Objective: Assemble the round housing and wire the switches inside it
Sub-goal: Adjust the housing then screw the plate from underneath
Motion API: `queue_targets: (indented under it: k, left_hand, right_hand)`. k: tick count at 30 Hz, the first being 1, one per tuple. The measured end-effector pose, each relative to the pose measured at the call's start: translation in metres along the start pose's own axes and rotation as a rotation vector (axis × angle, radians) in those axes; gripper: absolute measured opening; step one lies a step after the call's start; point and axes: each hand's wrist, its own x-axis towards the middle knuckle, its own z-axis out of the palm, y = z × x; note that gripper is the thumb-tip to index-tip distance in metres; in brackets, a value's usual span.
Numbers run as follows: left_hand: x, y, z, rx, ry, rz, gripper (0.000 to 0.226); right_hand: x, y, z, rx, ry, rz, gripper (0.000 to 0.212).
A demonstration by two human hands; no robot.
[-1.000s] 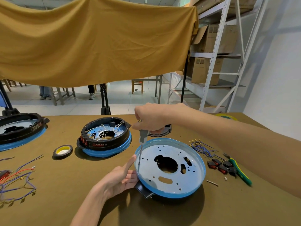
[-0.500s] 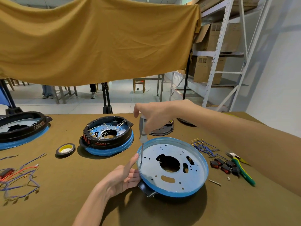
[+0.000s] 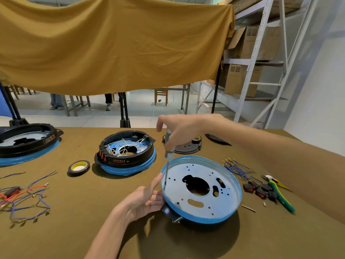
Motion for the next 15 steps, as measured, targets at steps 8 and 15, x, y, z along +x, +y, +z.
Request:
queue_targets:
  k: [8,15]
  left_hand:
    - [0.004,-0.001,-0.002,0.018,0.015,0.000,0.094]
    - [0.001,0.000,0.000,0.011,-0.009,0.000,0.085]
  right_hand:
    - [-0.002,-0.002,0.006,0.024,0.014,0.024,0.061]
    - [-0.002,-0.006,0.008,-0.090,0.063,0.008,0.052]
